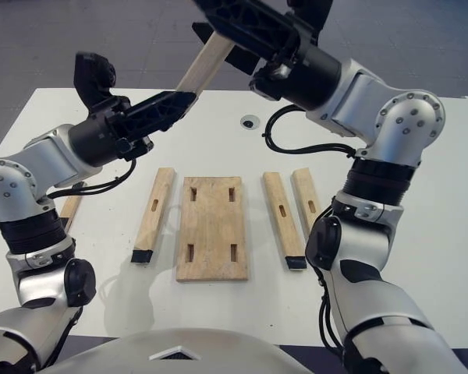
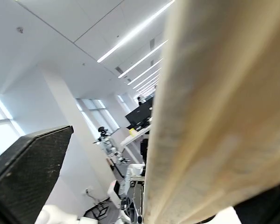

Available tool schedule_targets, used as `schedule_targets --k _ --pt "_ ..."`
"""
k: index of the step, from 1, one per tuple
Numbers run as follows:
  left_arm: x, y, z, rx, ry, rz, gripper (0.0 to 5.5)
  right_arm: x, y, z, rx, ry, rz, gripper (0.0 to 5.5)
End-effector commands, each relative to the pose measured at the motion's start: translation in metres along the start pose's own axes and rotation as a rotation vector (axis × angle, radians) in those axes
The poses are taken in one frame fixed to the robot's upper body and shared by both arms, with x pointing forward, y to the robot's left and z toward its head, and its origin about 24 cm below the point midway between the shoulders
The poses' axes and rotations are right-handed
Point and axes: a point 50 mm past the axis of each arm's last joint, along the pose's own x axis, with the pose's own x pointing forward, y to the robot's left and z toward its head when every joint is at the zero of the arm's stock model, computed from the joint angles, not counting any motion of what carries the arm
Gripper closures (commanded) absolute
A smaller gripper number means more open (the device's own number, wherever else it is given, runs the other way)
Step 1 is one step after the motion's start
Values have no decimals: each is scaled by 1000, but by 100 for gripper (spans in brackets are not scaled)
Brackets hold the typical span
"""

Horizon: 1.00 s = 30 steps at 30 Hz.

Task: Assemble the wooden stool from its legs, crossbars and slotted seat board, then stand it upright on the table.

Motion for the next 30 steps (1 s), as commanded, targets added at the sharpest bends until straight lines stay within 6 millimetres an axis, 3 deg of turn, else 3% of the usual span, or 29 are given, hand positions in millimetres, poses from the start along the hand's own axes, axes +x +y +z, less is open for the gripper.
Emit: schedule_targets --k 1,11,19,23,26,27,30 --pt "-6 6 -4 -2 25 51 347 2 21 5 5 50 162 115" --pt "-12 11 -11 1 33 89 347 -2 28 3 47 124 226 288" --pt "-14 12 -14 23 36 118 347 -5 23 4 31 119 179 301" --pt "-17 1 -10 41 14 96 262 -10 17 6 -18 111 114 305" --pt "-33 -7 1 78 -19 137 229 -24 6 14 -70 76 17 323" --pt "-39 -9 3 87 -22 155 228 -29 3 16 -84 68 -9 346" --pt "-51 -14 6 119 24 212 228 -45 -3 23 -120 47 -85 347"
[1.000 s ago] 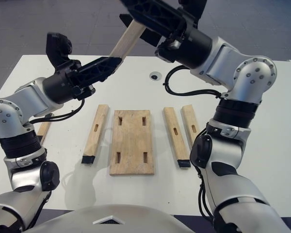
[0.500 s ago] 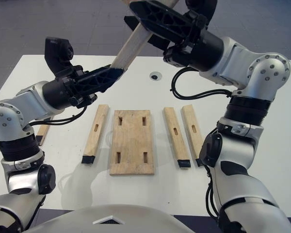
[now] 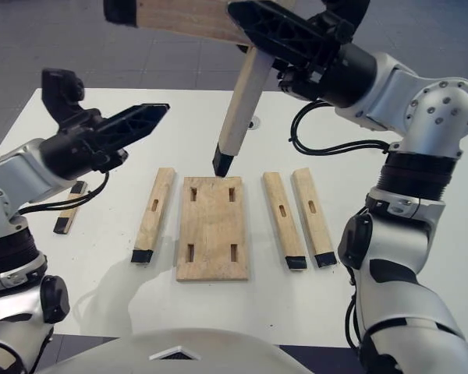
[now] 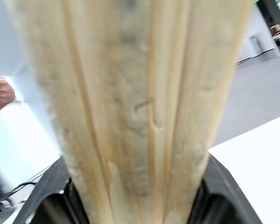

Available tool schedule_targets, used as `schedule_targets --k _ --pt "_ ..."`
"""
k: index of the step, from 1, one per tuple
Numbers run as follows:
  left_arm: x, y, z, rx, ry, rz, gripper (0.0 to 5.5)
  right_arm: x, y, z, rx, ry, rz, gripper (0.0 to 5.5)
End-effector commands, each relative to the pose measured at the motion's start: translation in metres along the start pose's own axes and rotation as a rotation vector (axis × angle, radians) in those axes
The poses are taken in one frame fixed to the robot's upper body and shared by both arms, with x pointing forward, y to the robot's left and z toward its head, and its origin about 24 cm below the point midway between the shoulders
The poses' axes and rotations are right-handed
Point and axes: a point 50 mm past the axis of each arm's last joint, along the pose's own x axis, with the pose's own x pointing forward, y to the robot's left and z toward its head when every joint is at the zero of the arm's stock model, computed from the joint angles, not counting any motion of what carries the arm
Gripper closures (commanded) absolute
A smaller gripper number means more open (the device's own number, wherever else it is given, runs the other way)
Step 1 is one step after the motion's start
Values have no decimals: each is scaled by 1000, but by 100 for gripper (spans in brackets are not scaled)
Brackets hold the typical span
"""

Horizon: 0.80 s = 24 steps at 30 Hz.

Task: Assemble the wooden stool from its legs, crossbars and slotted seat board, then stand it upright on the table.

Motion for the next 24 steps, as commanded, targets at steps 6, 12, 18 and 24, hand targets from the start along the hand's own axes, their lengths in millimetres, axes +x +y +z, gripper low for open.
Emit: schedule_targets --k 6,12,18,24 --pt "-11 3 -76 170 575 318 228 -31 -19 -5 -50 -1 -166 347" --pt "-25 10 -123 569 1025 480 228 -33 -20 -14 -47 19 -186 347" --pt "-16 9 -127 683 1035 490 228 -30 -21 -15 -58 4 -195 347" --pt "-7 2 -105 705 972 501 228 -33 -23 -22 -57 -2 -210 347"
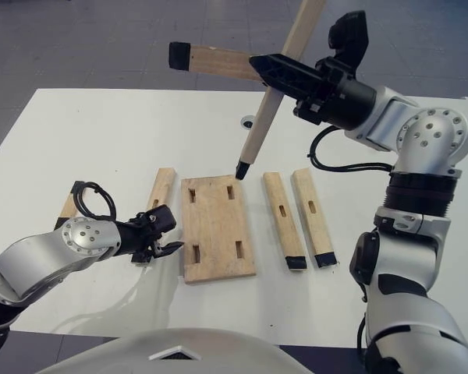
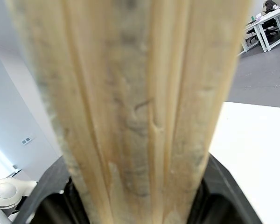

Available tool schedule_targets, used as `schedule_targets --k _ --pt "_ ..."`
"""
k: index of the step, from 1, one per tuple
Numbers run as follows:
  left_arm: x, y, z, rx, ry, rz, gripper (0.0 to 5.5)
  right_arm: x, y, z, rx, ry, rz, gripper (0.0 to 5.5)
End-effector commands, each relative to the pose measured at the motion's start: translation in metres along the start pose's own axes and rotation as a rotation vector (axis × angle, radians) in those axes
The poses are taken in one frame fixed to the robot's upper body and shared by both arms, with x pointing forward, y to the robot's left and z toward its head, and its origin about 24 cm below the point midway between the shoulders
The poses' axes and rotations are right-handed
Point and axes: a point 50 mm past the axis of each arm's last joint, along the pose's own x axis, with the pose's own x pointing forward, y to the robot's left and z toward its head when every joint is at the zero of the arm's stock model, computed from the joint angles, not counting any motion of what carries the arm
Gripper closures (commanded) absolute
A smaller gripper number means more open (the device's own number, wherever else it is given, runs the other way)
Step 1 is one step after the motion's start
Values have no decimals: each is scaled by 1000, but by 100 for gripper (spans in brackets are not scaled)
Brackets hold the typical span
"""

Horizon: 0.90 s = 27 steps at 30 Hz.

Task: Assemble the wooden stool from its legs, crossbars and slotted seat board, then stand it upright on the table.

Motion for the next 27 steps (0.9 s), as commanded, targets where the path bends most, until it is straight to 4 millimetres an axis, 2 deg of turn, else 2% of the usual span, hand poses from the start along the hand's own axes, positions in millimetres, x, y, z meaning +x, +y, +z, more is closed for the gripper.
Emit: schedule_targets --k 1,3,5,9,12,23,27 --pt "-16 16 18 18 -52 79 228 -3 1 -1 -25 -14 -18 347" --pt "-24 22 25 22 -70 118 228 -4 2 -2 -25 -18 -18 347" --pt "-25 18 28 29 -72 110 228 -5 2 -2 -23 -21 -19 347" --pt "-14 -8 24 40 -54 13 228 -5 1 0 -24 -27 -20 347" --pt "-7 -17 23 48 -37 -14 228 -4 1 1 -24 -32 -19 347" --pt "13 -28 15 -3 -11 -46 228 0 -2 1 -26 -39 -20 347" --pt "13 -26 2 30 47 -42 228 0 -2 3 -30 -43 -26 347"
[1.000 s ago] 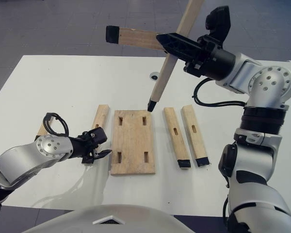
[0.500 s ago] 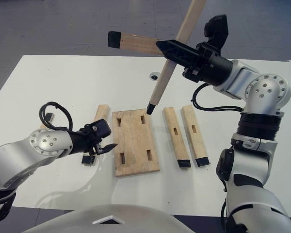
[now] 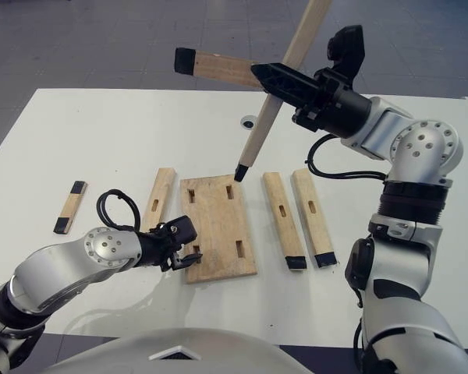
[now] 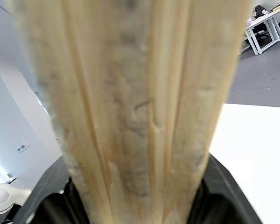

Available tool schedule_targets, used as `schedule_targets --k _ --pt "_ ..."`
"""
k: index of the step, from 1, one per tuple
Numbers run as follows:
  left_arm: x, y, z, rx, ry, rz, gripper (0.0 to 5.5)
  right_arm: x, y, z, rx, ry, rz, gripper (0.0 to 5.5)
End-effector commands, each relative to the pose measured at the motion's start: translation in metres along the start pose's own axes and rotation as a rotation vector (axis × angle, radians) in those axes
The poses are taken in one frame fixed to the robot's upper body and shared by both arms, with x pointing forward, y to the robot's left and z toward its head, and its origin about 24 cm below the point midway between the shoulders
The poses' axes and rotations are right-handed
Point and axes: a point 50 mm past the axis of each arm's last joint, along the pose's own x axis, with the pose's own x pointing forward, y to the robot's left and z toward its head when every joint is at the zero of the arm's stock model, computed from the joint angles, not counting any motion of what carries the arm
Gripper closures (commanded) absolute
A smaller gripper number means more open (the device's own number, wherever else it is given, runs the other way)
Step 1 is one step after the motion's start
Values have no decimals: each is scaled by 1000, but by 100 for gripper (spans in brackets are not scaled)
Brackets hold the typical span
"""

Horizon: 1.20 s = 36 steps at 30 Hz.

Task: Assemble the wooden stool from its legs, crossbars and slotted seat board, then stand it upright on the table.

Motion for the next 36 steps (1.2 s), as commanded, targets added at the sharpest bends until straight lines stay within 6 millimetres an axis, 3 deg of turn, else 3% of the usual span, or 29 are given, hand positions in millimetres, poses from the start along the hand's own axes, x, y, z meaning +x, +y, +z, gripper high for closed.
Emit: schedule_targets --k 1,7,13,20,25,36 --pt "0 3 -17 31 83 8 228 5 3 8 -39 -11 4 347" --pt "-14 25 -54 125 241 -6 228 5 4 4 -57 -5 4 347" --pt "-19 42 -52 165 208 -5 228 0 2 -26 -122 47 -82 347" --pt "-12 14 -46 -10 140 63 228 -10 24 -39 -238 -12 -194 347" --pt "-9 9 -48 -119 159 149 228 -13 37 -50 -265 -21 -242 347" --pt "-12 13 -49 -122 180 169 228 -47 13 -107 -164 117 -404 347"
